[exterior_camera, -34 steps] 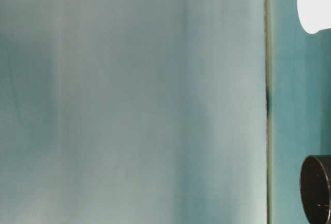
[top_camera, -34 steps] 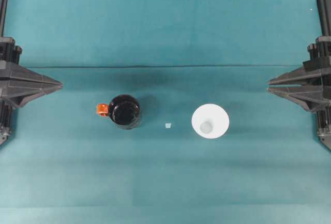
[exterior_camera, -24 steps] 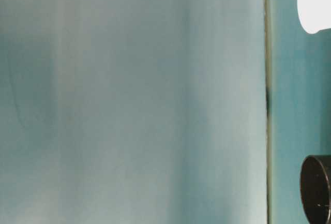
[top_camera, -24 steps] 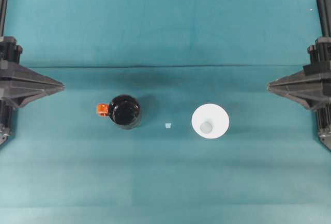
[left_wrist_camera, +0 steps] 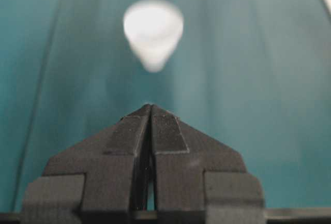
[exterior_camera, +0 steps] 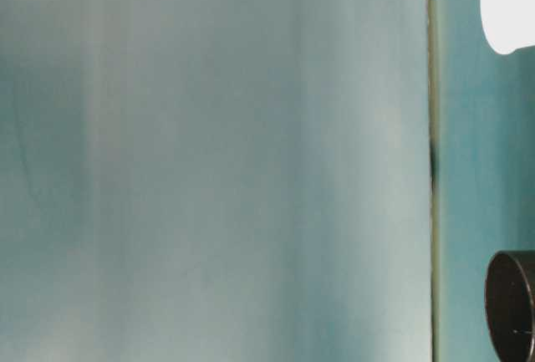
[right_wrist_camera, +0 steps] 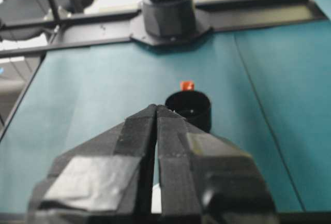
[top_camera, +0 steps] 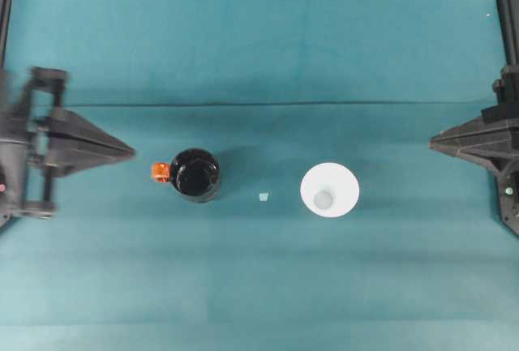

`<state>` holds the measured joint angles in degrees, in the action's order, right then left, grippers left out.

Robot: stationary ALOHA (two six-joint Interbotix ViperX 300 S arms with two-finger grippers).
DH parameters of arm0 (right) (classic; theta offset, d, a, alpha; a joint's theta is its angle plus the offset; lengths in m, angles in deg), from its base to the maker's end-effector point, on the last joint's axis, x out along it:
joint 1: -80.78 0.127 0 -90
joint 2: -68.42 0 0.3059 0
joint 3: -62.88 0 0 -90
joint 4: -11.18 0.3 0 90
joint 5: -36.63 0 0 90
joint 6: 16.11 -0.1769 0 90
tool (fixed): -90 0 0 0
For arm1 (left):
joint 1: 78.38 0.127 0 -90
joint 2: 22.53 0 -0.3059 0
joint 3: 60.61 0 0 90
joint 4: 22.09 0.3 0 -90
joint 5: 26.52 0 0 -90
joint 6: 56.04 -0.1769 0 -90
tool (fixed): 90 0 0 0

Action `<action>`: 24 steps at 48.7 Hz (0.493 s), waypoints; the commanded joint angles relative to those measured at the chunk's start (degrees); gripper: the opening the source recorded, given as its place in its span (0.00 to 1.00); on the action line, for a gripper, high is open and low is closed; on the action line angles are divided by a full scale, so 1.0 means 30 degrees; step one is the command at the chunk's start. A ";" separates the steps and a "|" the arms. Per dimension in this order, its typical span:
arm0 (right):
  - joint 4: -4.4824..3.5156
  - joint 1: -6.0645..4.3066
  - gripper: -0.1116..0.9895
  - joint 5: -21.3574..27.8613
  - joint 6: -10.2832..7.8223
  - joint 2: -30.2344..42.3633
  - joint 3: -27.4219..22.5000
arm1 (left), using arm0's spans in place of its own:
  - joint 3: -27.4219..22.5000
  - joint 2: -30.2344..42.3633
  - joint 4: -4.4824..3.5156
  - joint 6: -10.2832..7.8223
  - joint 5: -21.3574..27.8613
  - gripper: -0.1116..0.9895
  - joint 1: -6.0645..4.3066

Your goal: Put the paper cup into the moved red handle cup holder.

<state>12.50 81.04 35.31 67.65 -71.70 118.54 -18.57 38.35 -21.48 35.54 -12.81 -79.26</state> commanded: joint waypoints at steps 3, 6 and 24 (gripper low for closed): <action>0.0029 0.0029 0.02 0.0029 -0.0352 0.0029 -0.0381 | -0.1143 0.1465 0.0059 0.0059 0.2021 0.13 0.0029; 0.0059 0.0029 0.02 0.0088 -0.0469 0.0029 -0.0381 | -0.1465 0.2197 0.0059 0.0029 0.3105 0.13 0.0088; 0.0059 0.0029 0.02 0.0322 -0.0703 0.0029 -0.0410 | -0.2197 0.3955 0.0176 0.0000 0.5947 0.13 0.0557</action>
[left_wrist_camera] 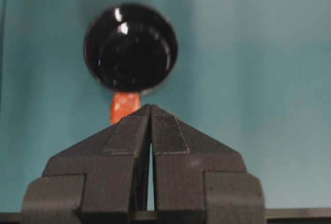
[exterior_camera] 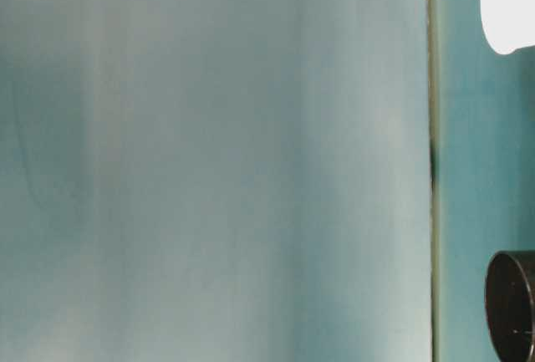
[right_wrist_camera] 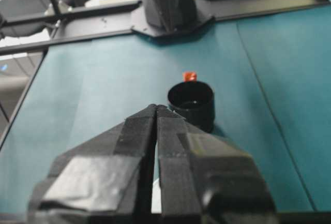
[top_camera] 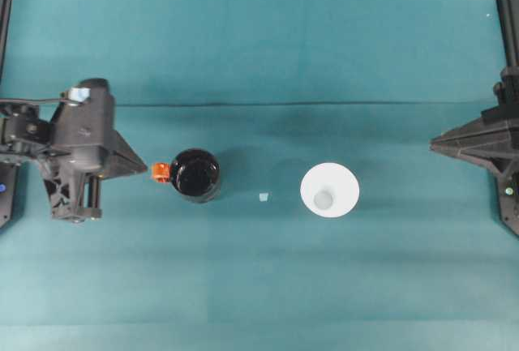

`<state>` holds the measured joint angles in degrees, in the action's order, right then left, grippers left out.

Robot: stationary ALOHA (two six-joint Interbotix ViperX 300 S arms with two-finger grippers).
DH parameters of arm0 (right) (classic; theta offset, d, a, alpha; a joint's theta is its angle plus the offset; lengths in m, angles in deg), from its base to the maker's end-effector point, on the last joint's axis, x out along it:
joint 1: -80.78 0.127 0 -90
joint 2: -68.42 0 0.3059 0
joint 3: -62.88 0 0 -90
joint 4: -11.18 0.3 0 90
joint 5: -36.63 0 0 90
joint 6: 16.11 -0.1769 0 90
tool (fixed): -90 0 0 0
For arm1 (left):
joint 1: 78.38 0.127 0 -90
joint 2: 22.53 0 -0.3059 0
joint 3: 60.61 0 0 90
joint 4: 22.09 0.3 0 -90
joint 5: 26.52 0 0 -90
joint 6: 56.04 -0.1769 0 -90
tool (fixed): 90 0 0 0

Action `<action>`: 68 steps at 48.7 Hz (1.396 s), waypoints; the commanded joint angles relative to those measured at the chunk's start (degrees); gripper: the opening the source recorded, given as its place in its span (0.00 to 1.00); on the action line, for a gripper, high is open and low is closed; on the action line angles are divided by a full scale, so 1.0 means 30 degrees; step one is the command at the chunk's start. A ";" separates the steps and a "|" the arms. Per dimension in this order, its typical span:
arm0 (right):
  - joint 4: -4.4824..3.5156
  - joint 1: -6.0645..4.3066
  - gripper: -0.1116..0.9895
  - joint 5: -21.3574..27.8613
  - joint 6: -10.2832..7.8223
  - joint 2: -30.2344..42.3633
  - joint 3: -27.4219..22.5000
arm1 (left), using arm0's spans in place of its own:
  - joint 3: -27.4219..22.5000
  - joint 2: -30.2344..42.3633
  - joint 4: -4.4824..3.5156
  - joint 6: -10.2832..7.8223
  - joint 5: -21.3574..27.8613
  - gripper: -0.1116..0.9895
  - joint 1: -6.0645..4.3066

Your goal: Put the paper cup into the moved red handle cup holder.

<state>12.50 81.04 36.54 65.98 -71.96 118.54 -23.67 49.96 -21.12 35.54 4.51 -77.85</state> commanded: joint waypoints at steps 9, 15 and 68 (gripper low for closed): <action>0.0059 0.0000 0.02 -0.0088 -0.0176 0.0088 -0.0381 | -0.0557 0.0352 0.0059 -0.0088 0.0352 0.13 0.0176; 0.0059 -0.0059 0.02 0.0059 -0.0205 0.0117 -0.0410 | -0.0498 0.0352 0.0059 -0.0088 0.0352 0.13 0.0205; 0.0059 -0.0439 0.02 0.0381 -0.0645 0.0176 -0.0352 | -0.0029 0.7148 0.0176 -0.2139 -0.3105 0.95 0.1904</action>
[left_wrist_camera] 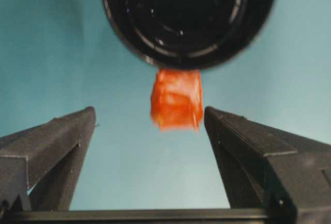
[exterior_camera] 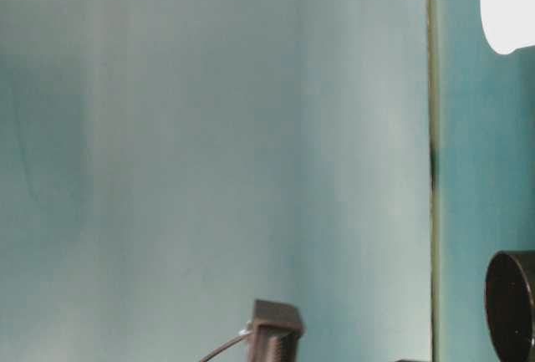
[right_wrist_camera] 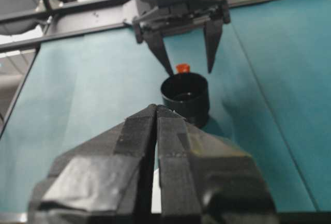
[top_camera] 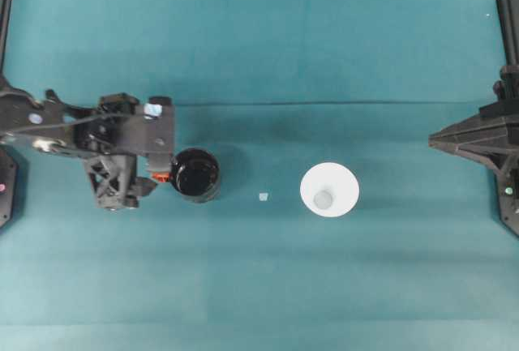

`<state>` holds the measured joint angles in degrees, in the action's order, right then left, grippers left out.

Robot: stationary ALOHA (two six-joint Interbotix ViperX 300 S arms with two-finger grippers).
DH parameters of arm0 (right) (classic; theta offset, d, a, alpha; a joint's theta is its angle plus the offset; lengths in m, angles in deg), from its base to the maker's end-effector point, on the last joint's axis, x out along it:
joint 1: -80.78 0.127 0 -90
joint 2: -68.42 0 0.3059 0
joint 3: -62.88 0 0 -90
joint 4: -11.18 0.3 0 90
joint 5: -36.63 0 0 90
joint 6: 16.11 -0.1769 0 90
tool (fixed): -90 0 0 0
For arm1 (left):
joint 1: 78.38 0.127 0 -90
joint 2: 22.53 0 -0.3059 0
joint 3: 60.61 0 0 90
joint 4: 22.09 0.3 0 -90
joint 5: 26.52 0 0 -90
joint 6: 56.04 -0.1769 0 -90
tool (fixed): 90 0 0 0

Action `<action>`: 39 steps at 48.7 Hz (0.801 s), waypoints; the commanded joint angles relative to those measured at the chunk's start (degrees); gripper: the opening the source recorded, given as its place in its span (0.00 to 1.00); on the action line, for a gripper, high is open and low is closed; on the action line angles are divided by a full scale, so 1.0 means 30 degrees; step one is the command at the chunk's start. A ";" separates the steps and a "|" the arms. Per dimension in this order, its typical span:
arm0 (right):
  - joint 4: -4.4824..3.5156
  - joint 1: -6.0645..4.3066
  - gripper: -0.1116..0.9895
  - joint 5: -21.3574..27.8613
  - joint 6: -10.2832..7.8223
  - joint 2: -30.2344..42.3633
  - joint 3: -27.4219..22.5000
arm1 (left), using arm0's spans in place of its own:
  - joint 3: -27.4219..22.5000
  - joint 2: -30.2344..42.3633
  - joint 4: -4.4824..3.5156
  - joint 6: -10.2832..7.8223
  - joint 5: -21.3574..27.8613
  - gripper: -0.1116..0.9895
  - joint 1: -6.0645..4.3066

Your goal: Put the paper cup into the moved red handle cup holder.

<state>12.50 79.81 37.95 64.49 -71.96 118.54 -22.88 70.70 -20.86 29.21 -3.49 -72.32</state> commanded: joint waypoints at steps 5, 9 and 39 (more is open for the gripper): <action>0.0059 -0.0059 0.02 -0.0088 -0.0176 0.0176 -0.0352 | -0.0352 0.0557 0.0088 -0.0029 -0.0732 0.95 0.0059; 0.0059 -0.0059 0.02 -0.0088 -0.0176 0.0176 -0.0381 | -0.0439 0.0586 0.0088 -0.0029 -0.0732 0.95 0.0059; 0.0059 -0.0088 0.02 0.1348 -0.0234 -0.0264 -0.0439 | -0.0469 0.0586 0.0088 0.0000 -0.0732 0.41 -0.0381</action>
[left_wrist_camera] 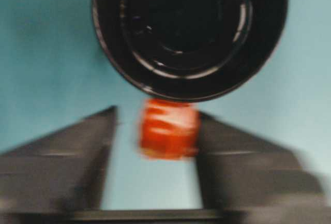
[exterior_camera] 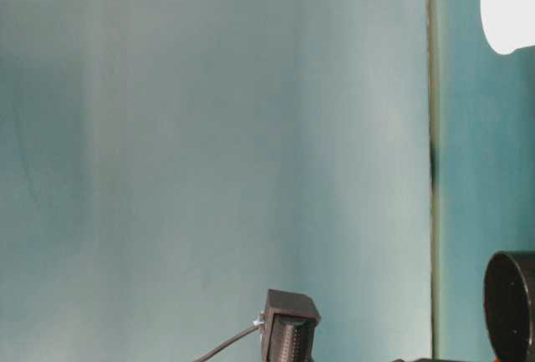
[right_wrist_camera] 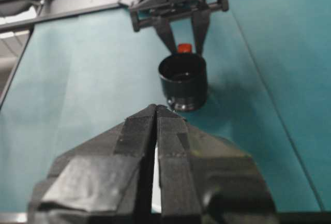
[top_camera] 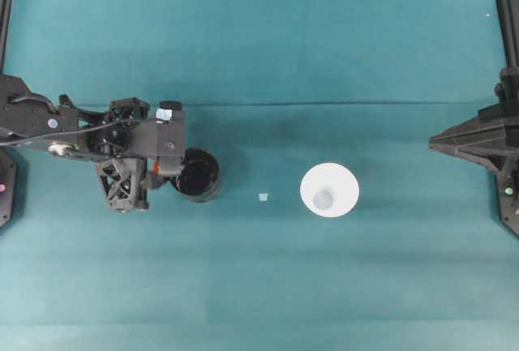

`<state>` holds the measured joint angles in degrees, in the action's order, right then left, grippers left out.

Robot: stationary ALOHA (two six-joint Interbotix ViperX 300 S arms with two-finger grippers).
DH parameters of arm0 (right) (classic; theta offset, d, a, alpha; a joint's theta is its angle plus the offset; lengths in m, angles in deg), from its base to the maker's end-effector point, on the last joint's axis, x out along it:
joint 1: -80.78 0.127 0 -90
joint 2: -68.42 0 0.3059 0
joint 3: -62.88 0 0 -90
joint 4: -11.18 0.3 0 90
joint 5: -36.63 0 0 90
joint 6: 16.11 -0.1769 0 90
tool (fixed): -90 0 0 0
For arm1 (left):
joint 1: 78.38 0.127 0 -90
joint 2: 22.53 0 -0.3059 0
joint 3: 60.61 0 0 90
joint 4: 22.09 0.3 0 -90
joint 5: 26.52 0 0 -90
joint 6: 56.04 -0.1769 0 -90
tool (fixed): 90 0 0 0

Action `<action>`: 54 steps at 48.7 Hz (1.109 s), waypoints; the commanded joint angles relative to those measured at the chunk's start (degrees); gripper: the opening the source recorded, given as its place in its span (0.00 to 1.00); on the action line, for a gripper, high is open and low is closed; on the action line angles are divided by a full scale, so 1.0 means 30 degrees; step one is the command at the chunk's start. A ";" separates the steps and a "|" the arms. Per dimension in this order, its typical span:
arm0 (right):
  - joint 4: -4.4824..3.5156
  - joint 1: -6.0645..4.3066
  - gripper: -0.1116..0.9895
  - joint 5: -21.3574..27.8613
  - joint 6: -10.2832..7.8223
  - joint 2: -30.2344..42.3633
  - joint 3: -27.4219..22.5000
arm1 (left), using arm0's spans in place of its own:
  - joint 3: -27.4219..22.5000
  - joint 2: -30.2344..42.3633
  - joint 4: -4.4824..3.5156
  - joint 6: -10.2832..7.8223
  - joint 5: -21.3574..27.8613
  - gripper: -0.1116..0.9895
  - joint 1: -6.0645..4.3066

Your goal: Put the paper cup into the moved red handle cup holder.

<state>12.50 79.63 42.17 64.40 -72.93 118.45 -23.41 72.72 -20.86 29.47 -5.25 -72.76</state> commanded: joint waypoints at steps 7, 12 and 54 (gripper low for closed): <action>0.0059 -0.0029 0.02 -0.0059 -0.0205 0.0088 -0.0410 | -0.0322 -0.0088 0.0088 -0.0146 -0.0146 0.36 -0.0615; 0.0029 -0.0029 0.02 -0.0059 -0.0205 0.0088 -0.0410 | -0.0498 -0.0088 0.0029 -0.0059 -0.0176 0.36 -0.0967; 0.0059 -0.0117 0.02 -0.0029 -0.0205 0.0088 -0.0381 | -0.7822 0.4277 0.0029 0.1201 0.2285 0.36 -0.1846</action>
<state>12.59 79.37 42.26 64.40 -73.02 118.45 -45.91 85.11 -20.86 32.90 1.69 -78.12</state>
